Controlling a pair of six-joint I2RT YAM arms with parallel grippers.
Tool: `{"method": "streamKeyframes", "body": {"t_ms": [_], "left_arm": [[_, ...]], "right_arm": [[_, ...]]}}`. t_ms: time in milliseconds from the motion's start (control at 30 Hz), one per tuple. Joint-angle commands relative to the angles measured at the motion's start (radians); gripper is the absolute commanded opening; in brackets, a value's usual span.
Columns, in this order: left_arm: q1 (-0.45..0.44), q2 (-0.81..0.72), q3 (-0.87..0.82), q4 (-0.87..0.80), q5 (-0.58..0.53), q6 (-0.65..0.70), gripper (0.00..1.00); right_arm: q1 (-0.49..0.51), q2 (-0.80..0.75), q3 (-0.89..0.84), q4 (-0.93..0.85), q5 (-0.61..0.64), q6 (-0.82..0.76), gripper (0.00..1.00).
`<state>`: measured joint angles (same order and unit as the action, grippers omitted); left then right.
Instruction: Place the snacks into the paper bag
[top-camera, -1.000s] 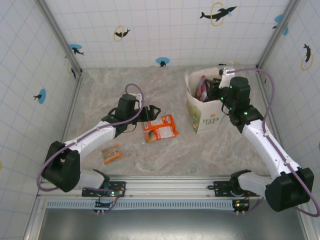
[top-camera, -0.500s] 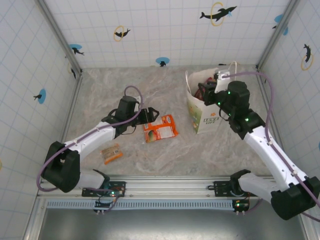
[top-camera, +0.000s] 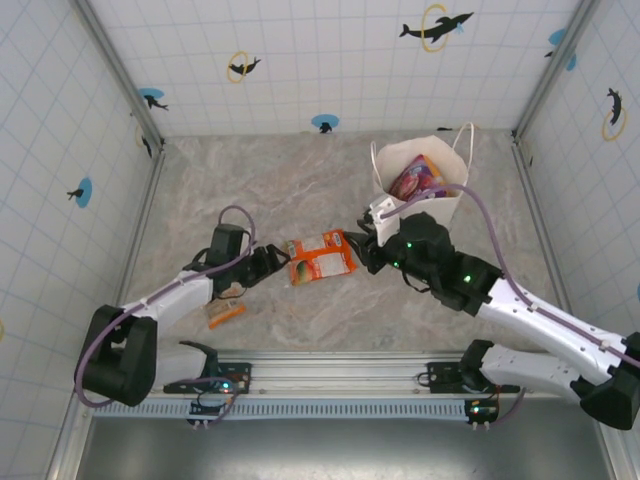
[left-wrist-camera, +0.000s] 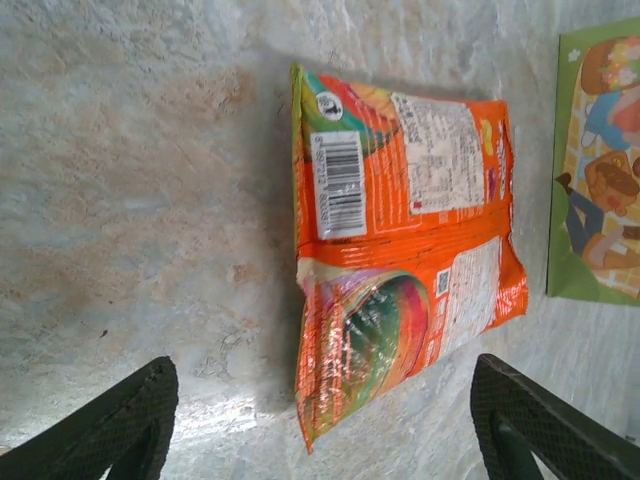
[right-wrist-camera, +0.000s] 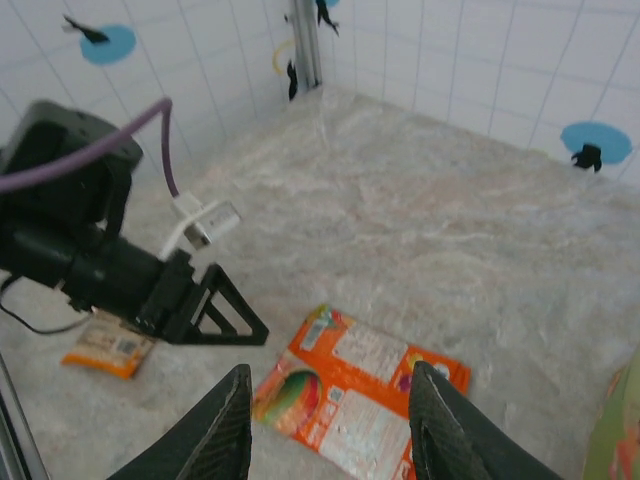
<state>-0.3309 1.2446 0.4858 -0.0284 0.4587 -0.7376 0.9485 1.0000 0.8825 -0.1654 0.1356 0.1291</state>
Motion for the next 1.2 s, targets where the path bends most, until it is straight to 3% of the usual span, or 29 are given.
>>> {"method": "streamKeyframes", "body": {"t_ms": [0, 67, 133, 700, 1000, 1167], "left_arm": [[0.013, 0.026, -0.008, 0.104, 0.077, -0.010, 0.73], [0.019, 0.061, -0.006, 0.125, 0.092, -0.007, 0.58], [0.020, 0.099, 0.000, 0.136, 0.096, -0.012, 0.53], [0.020, 0.276, -0.001, 0.318, 0.153, -0.090, 0.54], [-0.021, 0.366, 0.026, 0.383, 0.159, -0.105, 0.50], [-0.045, 0.432, 0.038, 0.433, 0.168, -0.121, 0.42]], "right_arm": [[0.012, 0.012, -0.011, -0.002, 0.060, -0.005, 0.44], [0.016, 0.017, -0.013, -0.002, 0.060, -0.005, 0.44], [0.018, 0.015, -0.020, 0.005, 0.062, -0.002, 0.44], [0.027, -0.015, -0.045, 0.027, 0.072, 0.014, 0.44], [0.030, -0.031, -0.048, 0.023, 0.070, 0.014, 0.44], [0.036, -0.050, -0.052, 0.024, 0.077, 0.012, 0.43]]}}
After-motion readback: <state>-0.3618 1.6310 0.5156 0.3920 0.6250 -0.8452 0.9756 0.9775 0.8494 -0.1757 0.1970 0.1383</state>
